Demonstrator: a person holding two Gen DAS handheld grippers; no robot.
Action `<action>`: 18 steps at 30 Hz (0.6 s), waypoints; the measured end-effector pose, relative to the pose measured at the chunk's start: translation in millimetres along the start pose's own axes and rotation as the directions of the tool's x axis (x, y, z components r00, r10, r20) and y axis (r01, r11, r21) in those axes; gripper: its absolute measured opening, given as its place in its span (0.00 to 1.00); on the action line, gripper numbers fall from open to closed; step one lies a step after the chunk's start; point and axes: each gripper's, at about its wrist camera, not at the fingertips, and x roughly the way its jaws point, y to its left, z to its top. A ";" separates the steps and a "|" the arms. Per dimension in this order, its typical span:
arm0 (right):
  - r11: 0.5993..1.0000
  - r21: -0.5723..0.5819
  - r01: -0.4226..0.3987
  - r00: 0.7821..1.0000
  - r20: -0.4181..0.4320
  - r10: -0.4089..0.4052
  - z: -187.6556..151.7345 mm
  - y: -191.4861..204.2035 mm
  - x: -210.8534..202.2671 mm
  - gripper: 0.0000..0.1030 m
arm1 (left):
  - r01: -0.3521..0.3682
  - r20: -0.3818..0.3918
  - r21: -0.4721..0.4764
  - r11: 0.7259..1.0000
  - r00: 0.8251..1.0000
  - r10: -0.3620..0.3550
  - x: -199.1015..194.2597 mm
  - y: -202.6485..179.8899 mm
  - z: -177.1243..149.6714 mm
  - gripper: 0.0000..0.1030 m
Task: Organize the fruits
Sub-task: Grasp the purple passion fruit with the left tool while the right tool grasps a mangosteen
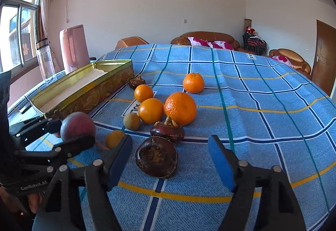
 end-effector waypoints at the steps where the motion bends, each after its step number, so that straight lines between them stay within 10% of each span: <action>1: 1.000 -0.003 -0.004 1.000 -0.014 0.004 -1.1 1.2 2.9 0.69 | -0.009 0.006 0.003 1.000 1.000 0.009 -0.8 0.0 0.0 0.53; 8: 0.998 -0.040 -0.040 0.996 -0.082 0.036 -7.8 8.0 16.4 0.47 | -0.050 0.036 0.028 0.998 0.998 0.049 -3.5 -0.5 -0.5 0.53; 18: 0.998 -0.038 -0.050 0.999 -0.023 0.049 -10.4 8.4 7.1 0.46 | -0.107 0.108 0.050 0.993 0.989 0.102 -14.8 -1.4 2.9 0.53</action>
